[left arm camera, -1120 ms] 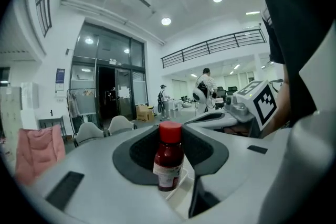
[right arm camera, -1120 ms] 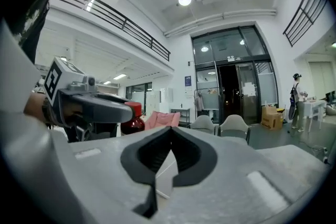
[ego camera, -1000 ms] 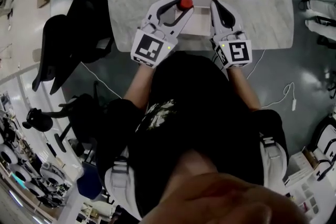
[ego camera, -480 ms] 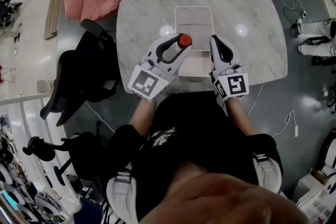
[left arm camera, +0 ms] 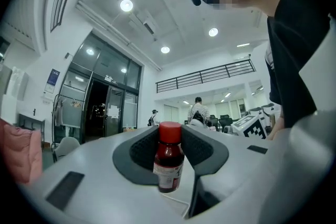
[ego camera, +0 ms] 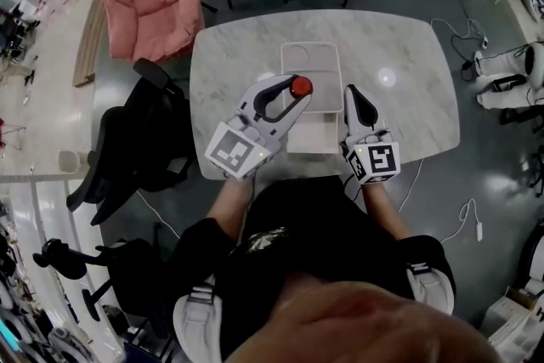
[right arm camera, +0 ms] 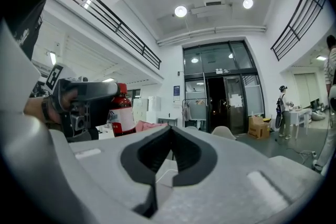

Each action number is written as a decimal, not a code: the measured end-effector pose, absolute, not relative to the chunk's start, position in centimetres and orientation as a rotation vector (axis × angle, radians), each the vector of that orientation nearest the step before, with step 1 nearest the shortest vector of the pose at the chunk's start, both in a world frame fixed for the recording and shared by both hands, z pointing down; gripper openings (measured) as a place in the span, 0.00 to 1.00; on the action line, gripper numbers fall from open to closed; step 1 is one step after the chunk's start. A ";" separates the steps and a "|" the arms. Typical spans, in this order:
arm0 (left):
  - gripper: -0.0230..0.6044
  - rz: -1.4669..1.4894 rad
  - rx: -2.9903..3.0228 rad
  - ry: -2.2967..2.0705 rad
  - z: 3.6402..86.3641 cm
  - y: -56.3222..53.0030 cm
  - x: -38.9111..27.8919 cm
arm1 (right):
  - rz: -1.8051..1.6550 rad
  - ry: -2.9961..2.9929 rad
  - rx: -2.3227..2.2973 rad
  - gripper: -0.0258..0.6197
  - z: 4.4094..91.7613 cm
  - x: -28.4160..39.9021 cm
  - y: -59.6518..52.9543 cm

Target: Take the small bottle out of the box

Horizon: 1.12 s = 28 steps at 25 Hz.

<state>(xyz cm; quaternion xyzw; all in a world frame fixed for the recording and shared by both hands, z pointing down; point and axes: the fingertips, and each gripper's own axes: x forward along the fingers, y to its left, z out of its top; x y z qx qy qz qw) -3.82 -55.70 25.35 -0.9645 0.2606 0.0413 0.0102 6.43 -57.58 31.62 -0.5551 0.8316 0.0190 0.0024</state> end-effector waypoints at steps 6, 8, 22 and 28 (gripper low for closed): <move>0.26 0.110 -2.975 0.827 24.2 -55.5 -3.4 | 0.093 2.607 -1.695 0.03 29.5 6.4 -57.9; 0.26 0.098 -2.968 0.841 24.4 -55.7 -3.3 | 0.126 2.611 -1.680 0.03 28.9 6.3 -57.9; 0.26 0.135 -2.967 0.895 25.1 -57.1 -3.2 | 0.215 2.679 -1.663 0.03 27.9 6.4 -57.9; 0.26 0.173 -2.946 0.877 24.4 -56.9 -3.5 | 0.277 2.708 -1.634 0.03 26.9 5.5 -58.1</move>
